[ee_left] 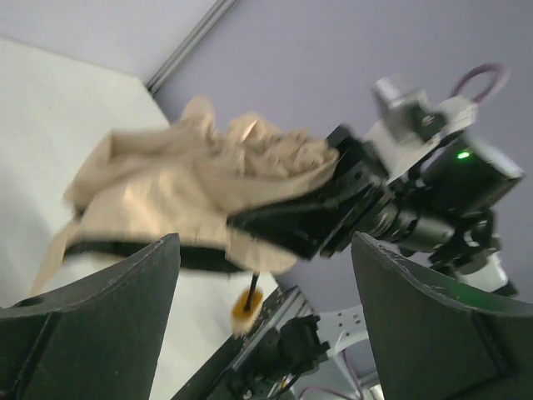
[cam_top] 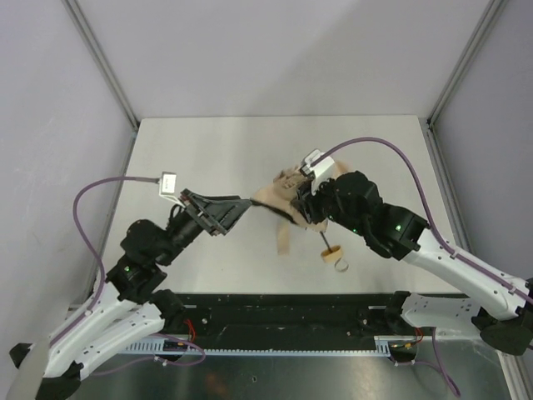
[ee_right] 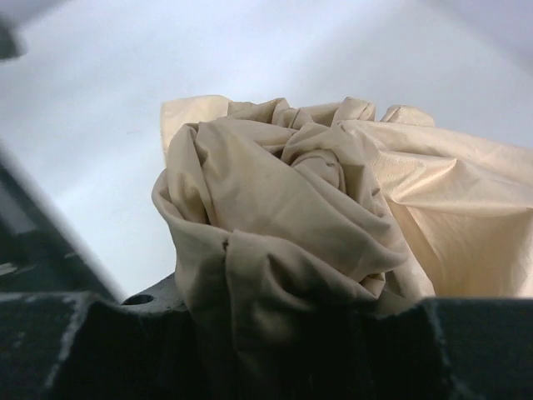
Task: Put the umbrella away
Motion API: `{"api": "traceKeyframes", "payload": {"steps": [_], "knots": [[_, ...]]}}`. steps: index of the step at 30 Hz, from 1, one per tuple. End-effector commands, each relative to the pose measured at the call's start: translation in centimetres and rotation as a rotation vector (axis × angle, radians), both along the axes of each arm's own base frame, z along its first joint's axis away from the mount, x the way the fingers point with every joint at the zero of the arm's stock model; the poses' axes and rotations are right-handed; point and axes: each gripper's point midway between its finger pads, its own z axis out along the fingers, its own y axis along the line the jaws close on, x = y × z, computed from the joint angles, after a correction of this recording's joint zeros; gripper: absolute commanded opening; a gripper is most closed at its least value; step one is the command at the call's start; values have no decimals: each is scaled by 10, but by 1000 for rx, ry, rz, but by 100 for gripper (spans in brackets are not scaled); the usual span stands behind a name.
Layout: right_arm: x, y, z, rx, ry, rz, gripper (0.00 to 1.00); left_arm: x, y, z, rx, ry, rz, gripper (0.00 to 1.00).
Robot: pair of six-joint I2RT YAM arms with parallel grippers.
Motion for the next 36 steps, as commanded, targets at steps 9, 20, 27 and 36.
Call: {"api": "traceKeyframes", "payload": {"steps": [9, 20, 27, 36], "knots": [[123, -70, 35, -725, -555, -535, 0, 12, 33, -46, 74, -7, 176, 88], [87, 47, -230, -985, -263, 19, 0, 4, 58, -135, 82, 125, 243, 87], [-10, 63, -334, -954, 126, 433, 0, -1, 54, -165, 98, 244, 215, 81], [-81, 56, -383, -698, 694, 660, 0, -6, 43, -235, 156, 626, 215, 78]]}}
